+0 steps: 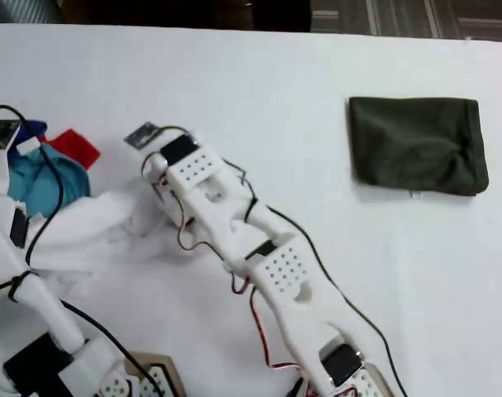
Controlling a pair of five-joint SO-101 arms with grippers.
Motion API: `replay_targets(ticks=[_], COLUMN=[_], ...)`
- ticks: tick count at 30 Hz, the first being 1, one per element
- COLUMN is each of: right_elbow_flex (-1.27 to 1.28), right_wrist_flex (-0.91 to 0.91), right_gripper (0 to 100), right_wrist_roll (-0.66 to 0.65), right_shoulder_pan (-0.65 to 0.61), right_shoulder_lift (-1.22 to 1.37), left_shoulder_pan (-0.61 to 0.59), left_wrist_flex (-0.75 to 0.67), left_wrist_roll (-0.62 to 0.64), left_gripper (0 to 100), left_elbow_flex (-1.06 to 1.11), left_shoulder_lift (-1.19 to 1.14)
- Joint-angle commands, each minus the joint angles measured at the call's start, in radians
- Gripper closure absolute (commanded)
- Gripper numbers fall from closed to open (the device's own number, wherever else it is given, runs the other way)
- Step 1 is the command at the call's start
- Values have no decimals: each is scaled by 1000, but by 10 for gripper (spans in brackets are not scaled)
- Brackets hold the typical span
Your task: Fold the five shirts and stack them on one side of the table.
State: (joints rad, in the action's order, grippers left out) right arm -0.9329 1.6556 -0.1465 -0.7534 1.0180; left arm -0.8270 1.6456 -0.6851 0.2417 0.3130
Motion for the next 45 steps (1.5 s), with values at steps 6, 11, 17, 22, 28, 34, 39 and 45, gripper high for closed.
replay_targets(ticks=[6,11,17,22,28,34,39,45], right_elbow_flex=[-58,-72,-60,-55,255,847,1450,1909], right_wrist_flex=[91,108,111,111,111,12,-259,-407], right_gripper=[976,978,978,978,978,978,974,885], right_wrist_roll=[6,5,-91,-143,-166,-209,-265,-364], right_shoulder_pan=[110,309,499,633,728,727,734,736], right_shoulder_lift=[36,-93,-378,-627,-900,-1194,-1442,-1670], left_shoulder_pan=[-11,44,252,450,598,611,612,611], left_wrist_flex=[-61,-83,-138,-84,77,103,31,-78], left_wrist_roll=[-5,0,160,275,305,301,299,172], left_gripper=[974,974,974,974,974,974,974,974], left_elbow_flex=[-2,-2,-85,-337,-633,-521,-205,163], left_shoulder_lift=[35,35,41,43,38,34,34,35])
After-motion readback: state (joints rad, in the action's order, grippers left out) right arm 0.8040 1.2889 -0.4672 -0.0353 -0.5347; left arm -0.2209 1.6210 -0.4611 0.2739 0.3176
